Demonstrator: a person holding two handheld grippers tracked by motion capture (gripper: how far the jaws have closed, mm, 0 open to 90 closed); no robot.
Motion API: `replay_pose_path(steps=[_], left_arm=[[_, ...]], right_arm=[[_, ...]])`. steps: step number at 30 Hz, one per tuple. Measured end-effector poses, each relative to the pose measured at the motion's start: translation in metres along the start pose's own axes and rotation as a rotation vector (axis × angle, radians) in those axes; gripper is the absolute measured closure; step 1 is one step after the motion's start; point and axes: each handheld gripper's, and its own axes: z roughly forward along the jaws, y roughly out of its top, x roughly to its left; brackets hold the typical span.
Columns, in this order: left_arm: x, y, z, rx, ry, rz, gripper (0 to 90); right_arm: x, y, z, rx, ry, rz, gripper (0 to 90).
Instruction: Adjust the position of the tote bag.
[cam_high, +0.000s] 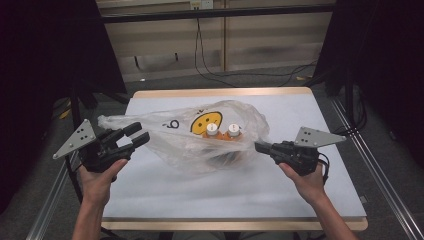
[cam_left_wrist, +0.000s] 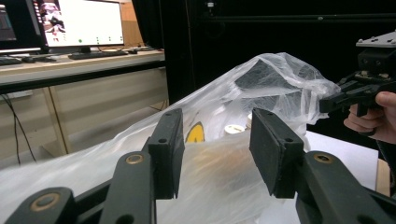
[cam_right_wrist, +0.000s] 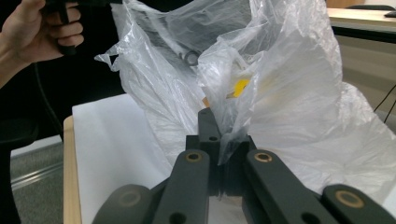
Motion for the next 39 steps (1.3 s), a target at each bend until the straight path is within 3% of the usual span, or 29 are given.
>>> replay_pose_path(steps=[7, 13, 16, 21, 23, 27, 30, 33, 36, 39], left_arm=[[-0.005, 0.002, 0.004, 0.015, -0.020, 0.018, 54.5], [0.003, 0.003, -0.006, -0.012, 0.018, -0.003, 52.4], [0.005, 0.003, -0.006, 0.000, 0.066, 0.011, 48.4], [0.012, 0.000, -0.007, -0.002, 0.080, -0.009, 43.9], [0.015, -0.003, -0.006, -0.004, 0.104, -0.023, 41.3], [0.021, -0.008, 0.000, -0.006, 0.096, -0.043, 32.6], [0.022, -0.009, 0.009, -0.017, 0.074, -0.042, 29.6], [0.023, -0.011, 0.019, 0.009, 0.075, -0.048, 29.5], [0.026, -0.019, 0.029, 0.030, 0.050, -0.077, 36.6], [0.024, -0.021, 0.033, 0.041, 0.028, -0.055, 59.8]], right_arm=[[-0.007, 0.004, -0.012, -0.028, -0.039, 0.008, 89.5], [-0.012, 0.007, -0.023, -0.057, -0.055, 0.012, 89.5], [-0.012, 0.009, -0.026, -0.064, -0.063, 0.013, 89.5], [-0.013, 0.011, -0.030, -0.073, -0.069, 0.007, 89.5], [-0.013, 0.012, -0.032, -0.077, -0.077, 0.008, 89.5], [-0.014, 0.014, -0.037, -0.088, -0.081, 0.006, 89.5], [-0.014, 0.016, -0.040, -0.101, -0.087, 0.003, 89.5], [-0.013, 0.018, -0.041, -0.103, -0.084, 0.003, 89.6], [-0.013, 0.020, -0.044, -0.113, -0.089, -0.005, 89.5], [-0.014, 0.022, -0.046, -0.124, -0.098, -0.001, 89.5]])
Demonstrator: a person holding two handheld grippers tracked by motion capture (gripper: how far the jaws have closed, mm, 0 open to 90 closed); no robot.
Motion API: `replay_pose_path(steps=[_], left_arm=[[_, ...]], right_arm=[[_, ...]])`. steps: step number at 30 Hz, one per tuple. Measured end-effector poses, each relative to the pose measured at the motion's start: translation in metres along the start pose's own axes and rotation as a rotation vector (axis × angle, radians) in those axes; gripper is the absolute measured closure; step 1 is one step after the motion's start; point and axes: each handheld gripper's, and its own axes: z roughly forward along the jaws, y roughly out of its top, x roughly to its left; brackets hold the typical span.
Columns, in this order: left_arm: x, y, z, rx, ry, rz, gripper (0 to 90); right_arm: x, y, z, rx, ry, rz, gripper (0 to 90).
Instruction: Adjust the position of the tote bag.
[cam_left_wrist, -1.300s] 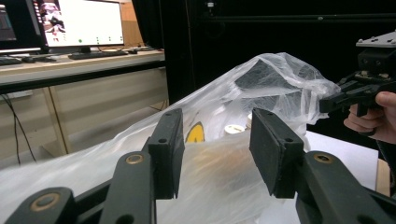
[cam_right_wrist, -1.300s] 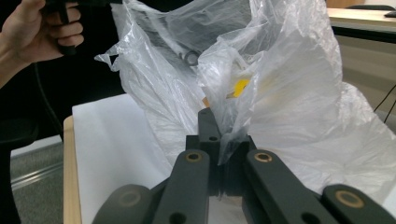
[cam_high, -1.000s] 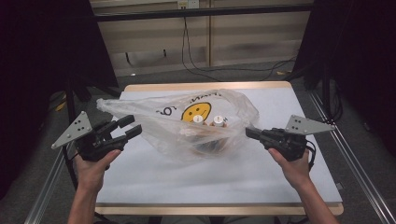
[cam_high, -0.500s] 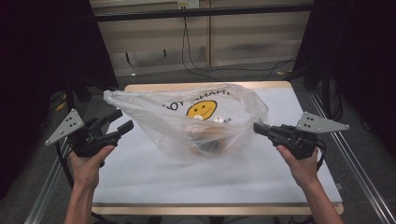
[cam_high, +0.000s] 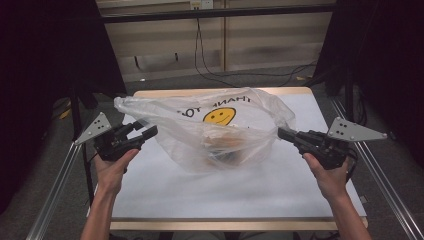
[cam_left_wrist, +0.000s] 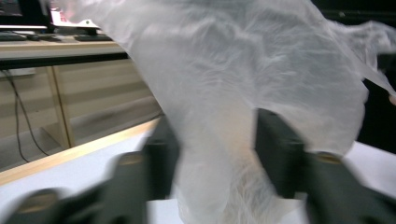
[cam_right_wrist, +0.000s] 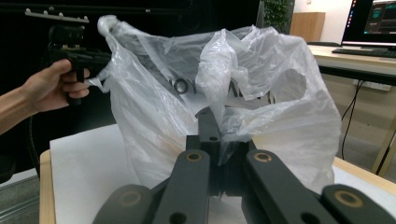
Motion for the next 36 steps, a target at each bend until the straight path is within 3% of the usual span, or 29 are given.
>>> replay_pose_path(steps=[1, 2, 4, 7, 10, 11, 16, 18, 27, 32, 33, 36], left_arm=[[-0.001, 0.000, 0.000, 0.000, -0.012, 0.011, 73.3], [-0.001, 0.001, 0.000, -0.003, -0.031, 0.008, 81.4], [-0.003, 0.002, 0.000, -0.002, -0.059, 0.023, 89.8], [-0.008, 0.003, 0.000, 0.004, -0.088, 0.040, 90.0], [-0.011, 0.003, 0.004, 0.019, -0.090, 0.050, 90.0], [-0.011, 0.002, 0.007, 0.050, -0.079, 0.068, 90.0], [-0.009, -0.006, 0.018, 0.089, -0.105, 0.057, 90.0], [-0.009, -0.007, 0.020, 0.103, -0.104, 0.056, 90.0], [-0.005, -0.020, 0.024, 0.167, -0.091, 0.054, 90.0], [-0.002, -0.028, 0.032, 0.204, -0.101, 0.067, 90.0], [-0.003, -0.031, 0.034, 0.202, -0.099, 0.055, 90.0], [0.000, -0.041, 0.037, 0.259, -0.100, 0.081, 90.0]], right_arm=[[0.000, 0.001, -0.001, -0.005, -0.003, -0.002, 89.5], [0.000, 0.002, -0.001, -0.011, -0.003, -0.001, 89.6], [-0.001, 0.005, -0.004, -0.017, -0.004, -0.004, 89.5], [-0.003, 0.008, -0.009, -0.027, -0.019, -0.005, 89.5], [-0.006, 0.009, -0.013, -0.039, -0.038, 0.004, 89.6], [-0.008, 0.009, -0.013, -0.037, -0.046, 0.006, 89.7], [-0.012, 0.005, -0.006, 0.004, -0.064, 0.010, 89.7], [-0.015, 0.002, 0.000, 0.032, -0.067, 0.012, 89.7], [-0.032, -0.005, 0.019, 0.062, -0.058, 0.051, 89.7], [-0.039, -0.017, 0.022, 0.093, -0.071, 0.075, 89.7], [-0.041, -0.019, 0.022, 0.101, -0.076, 0.081, 89.7], [-0.044, -0.026, 0.023, 0.128, -0.088, 0.089, 89.8]])
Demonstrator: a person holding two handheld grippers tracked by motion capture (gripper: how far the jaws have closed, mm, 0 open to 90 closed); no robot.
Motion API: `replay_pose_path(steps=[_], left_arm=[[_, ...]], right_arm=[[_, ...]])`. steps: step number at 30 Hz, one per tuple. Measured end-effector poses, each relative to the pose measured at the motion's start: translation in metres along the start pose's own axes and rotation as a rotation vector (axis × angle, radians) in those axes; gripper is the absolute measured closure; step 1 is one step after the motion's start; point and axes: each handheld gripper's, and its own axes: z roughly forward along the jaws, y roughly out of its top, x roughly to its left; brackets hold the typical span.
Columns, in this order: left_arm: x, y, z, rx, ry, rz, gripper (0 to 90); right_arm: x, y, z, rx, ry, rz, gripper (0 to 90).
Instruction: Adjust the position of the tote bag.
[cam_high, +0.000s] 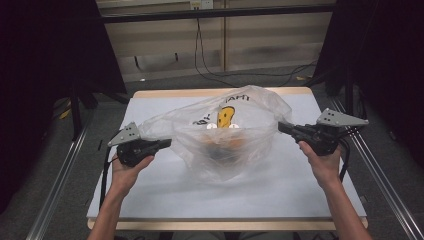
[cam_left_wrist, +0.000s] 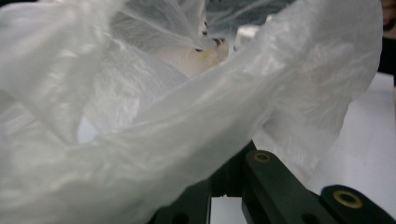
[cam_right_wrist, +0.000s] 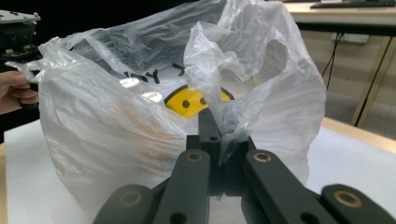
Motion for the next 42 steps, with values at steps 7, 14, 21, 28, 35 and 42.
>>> replay_pose_path(steps=[7, 14, 21, 28, 35, 42], left_arm=[[0.002, -0.012, 0.004, 0.044, -0.008, -0.013, 90.0], [0.006, -0.025, 0.011, 0.093, -0.018, -0.032, 90.0], [0.010, -0.033, 0.015, 0.145, -0.007, -0.031, 90.0], [0.009, -0.042, 0.022, 0.204, -0.010, -0.036, 90.0], [0.013, -0.053, 0.028, 0.266, -0.019, -0.038, 90.0], [0.015, -0.063, 0.035, 0.321, -0.002, -0.044, 90.0]], right_arm=[[-0.008, -0.014, 0.009, 0.049, -0.011, 0.018, 89.8], [-0.016, -0.028, 0.014, 0.102, -0.026, 0.045, 89.8], [-0.021, -0.044, 0.023, 0.177, -0.026, 0.055, 89.8], [-0.027, -0.057, 0.032, 0.239, -0.033, 0.074, 89.8], [-0.030, -0.074, 0.042, 0.332, -0.033, 0.071, 89.8], [-0.027, -0.091, 0.050, 0.430, -0.022, 0.074, 89.8]])
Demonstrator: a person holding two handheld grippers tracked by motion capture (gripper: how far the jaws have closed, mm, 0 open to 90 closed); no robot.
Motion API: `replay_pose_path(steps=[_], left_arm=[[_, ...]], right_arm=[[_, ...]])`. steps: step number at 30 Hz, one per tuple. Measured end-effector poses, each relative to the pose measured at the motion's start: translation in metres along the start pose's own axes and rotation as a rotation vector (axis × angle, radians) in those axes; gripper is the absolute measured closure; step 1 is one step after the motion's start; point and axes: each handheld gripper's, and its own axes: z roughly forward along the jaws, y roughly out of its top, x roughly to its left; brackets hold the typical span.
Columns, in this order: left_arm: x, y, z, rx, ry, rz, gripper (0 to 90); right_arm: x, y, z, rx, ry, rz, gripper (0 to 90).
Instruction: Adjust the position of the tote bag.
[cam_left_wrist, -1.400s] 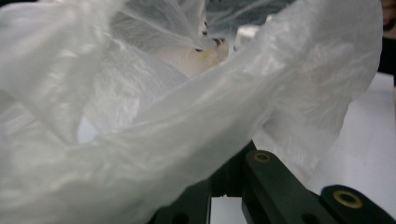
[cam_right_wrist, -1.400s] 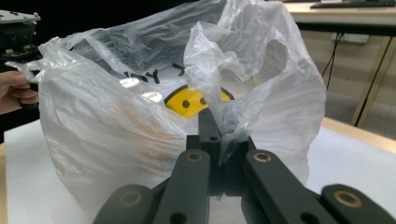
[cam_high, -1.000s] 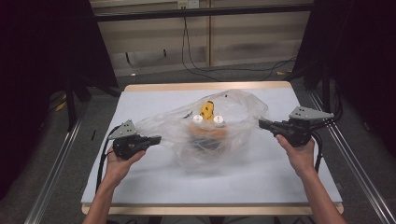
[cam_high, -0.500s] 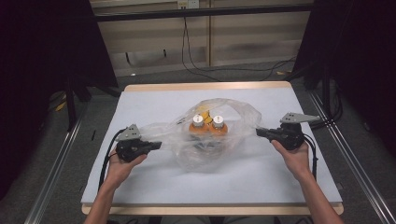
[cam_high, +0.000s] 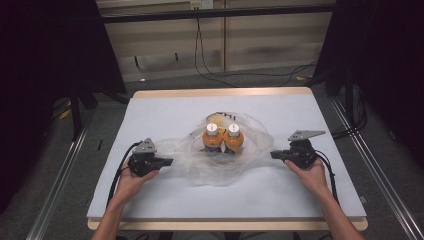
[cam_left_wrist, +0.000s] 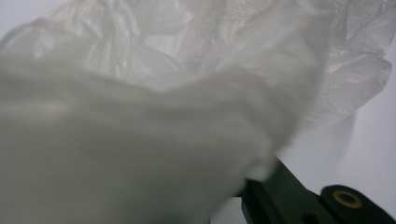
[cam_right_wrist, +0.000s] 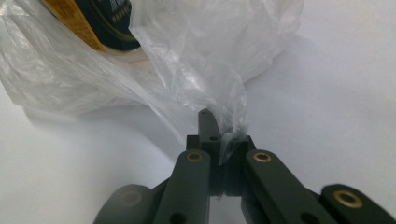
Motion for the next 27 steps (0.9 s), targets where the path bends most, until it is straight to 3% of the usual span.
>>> replay_pose_path(steps=[9, 13, 22, 27], left_arm=[[0.002, -0.006, 0.009, 0.037, -0.010, -0.014, 90.0], [0.002, -0.007, 0.012, 0.048, -0.012, -0.015, 90.0], [0.003, -0.008, 0.014, 0.042, -0.029, -0.029, 90.0], [-0.003, -0.005, 0.010, 0.020, -0.049, -0.025, 74.7]], right_arm=[[-0.014, -0.010, 0.006, 0.047, -0.035, 0.030, 89.8], [-0.014, -0.012, 0.010, 0.095, -0.060, 0.011, 89.9], [-0.016, -0.016, 0.010, 0.063, -0.050, 0.021, 89.0], [-0.014, -0.016, 0.007, 0.040, -0.036, 0.016, 76.0]])
